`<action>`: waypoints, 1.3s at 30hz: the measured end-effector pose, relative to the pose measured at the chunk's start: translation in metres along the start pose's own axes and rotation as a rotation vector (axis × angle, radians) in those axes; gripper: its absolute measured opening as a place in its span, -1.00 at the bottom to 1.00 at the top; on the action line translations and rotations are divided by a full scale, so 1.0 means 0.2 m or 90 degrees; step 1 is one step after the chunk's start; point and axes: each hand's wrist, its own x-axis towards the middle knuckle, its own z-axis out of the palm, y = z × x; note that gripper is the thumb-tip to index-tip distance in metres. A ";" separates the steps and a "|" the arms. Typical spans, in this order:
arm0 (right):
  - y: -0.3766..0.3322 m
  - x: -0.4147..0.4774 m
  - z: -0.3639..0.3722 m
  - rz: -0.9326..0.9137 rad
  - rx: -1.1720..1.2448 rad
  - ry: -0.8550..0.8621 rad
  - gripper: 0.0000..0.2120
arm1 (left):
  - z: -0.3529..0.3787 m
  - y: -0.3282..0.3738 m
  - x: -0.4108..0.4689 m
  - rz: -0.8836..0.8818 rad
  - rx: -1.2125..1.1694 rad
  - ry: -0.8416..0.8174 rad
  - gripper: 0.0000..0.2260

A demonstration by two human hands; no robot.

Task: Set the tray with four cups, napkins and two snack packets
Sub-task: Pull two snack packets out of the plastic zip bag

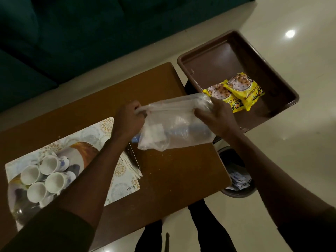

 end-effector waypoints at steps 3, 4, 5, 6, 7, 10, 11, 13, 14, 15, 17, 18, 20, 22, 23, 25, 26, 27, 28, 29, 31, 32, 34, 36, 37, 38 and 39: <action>-0.02 -0.02 0.08 -0.015 -0.061 0.099 -0.77 | 0.06 0.06 -0.03 -0.024 0.001 0.017 -0.89; -0.04 -0.03 0.11 -0.025 -0.081 0.125 -0.78 | 0.09 0.08 -0.03 -0.040 0.003 0.010 -0.90; -0.04 -0.04 0.14 -0.032 -0.099 0.145 -0.80 | 0.10 0.10 -0.03 -0.065 0.007 -0.007 -0.90; -0.05 -0.06 0.16 -0.036 -0.122 0.163 -0.82 | 0.12 0.13 -0.03 -0.100 -0.006 -0.041 -0.87; -0.06 -0.07 0.18 -0.040 -0.147 0.183 -0.83 | 0.14 0.16 -0.04 -0.147 -0.062 -0.091 -0.85; -0.10 -0.13 0.24 -0.104 -0.243 0.204 -0.83 | 0.18 0.26 -0.08 -0.265 -0.330 -0.259 -0.95; -0.12 -0.16 0.27 -0.132 -0.261 0.187 -0.83 | 0.19 0.27 -0.09 -0.259 -0.354 -0.291 -0.92; -0.16 -0.23 0.32 -0.165 -0.229 0.131 -0.86 | 0.25 0.29 -0.11 -0.244 -0.360 -0.301 -0.81; -0.16 -0.26 0.32 -0.161 -0.190 0.107 -0.86 | 0.27 0.30 -0.12 -0.265 -0.364 -0.282 -0.78; -0.14 -0.28 0.32 -0.147 -0.141 0.087 -0.84 | 0.29 0.30 -0.14 -0.308 -0.367 -0.254 -0.76; -0.11 -0.33 0.30 -0.098 -0.032 0.048 -0.74 | 0.30 0.29 -0.16 -0.393 -0.378 -0.218 -0.75; -0.08 -0.35 0.29 -0.074 0.018 0.024 -0.66 | 0.31 0.28 -0.17 -0.413 -0.403 -0.229 -0.72; -0.04 -0.37 0.27 -0.038 0.042 -0.046 -0.42 | 0.31 0.28 -0.19 -0.413 -0.453 -0.285 -0.65; 0.01 -0.39 0.26 -0.012 -0.032 -0.109 -0.13 | 0.31 0.31 -0.19 -0.368 -0.464 -0.363 -0.63; 0.05 -0.40 0.24 0.000 -0.046 -0.112 -0.06 | 0.31 0.34 -0.19 -0.332 -0.465 -0.409 -0.63; 0.13 -0.43 0.21 0.022 -0.009 -0.040 -0.18 | 0.33 0.39 -0.19 -0.274 -0.451 -0.485 -0.67; 0.18 -0.46 0.18 0.037 0.017 0.010 -0.30 | 0.36 0.42 -0.19 -0.251 -0.435 -0.523 -0.69; 0.23 -0.50 0.16 0.066 0.041 0.038 -0.40 | 0.38 0.44 -0.20 -0.231 -0.414 -0.561 -0.70; 0.29 -0.54 0.13 0.114 0.061 0.036 -0.45 | 0.43 0.47 -0.21 -0.215 -0.391 -0.596 -0.73; 0.34 -0.58 0.11 0.183 0.092 0.010 -0.50 | 0.47 0.49 -0.21 -0.195 -0.361 -0.622 -0.77; 0.44 -0.67 0.08 0.267 0.155 0.006 -0.54 | 0.56 0.53 -0.24 -0.145 -0.277 -0.642 -0.86; 0.49 -0.71 0.05 0.277 0.140 0.062 -0.53 | 0.61 0.55 -0.25 -0.124 -0.232 -0.638 -0.87; 0.55 -0.78 -0.04 0.284 0.051 0.171 -0.47 | 0.70 0.58 -0.29 -0.110 -0.161 -0.635 -0.84; 0.64 -0.82 -0.12 0.326 -0.017 0.263 -0.43 | 0.77 0.60 -0.32 -0.117 -0.144 -0.659 -0.84; 0.70 -0.84 -0.16 0.367 -0.018 0.301 -0.45 | 0.80 0.61 -0.33 -0.120 -0.141 -0.671 -0.86; 0.77 -0.86 -0.18 0.410 -0.012 0.322 -0.45 | 0.83 0.61 -0.34 -0.124 -0.140 -0.674 -0.87; 0.83 -0.88 -0.19 0.447 -0.001 0.325 -0.47 | 0.86 0.62 -0.35 -0.133 -0.144 -0.667 -0.87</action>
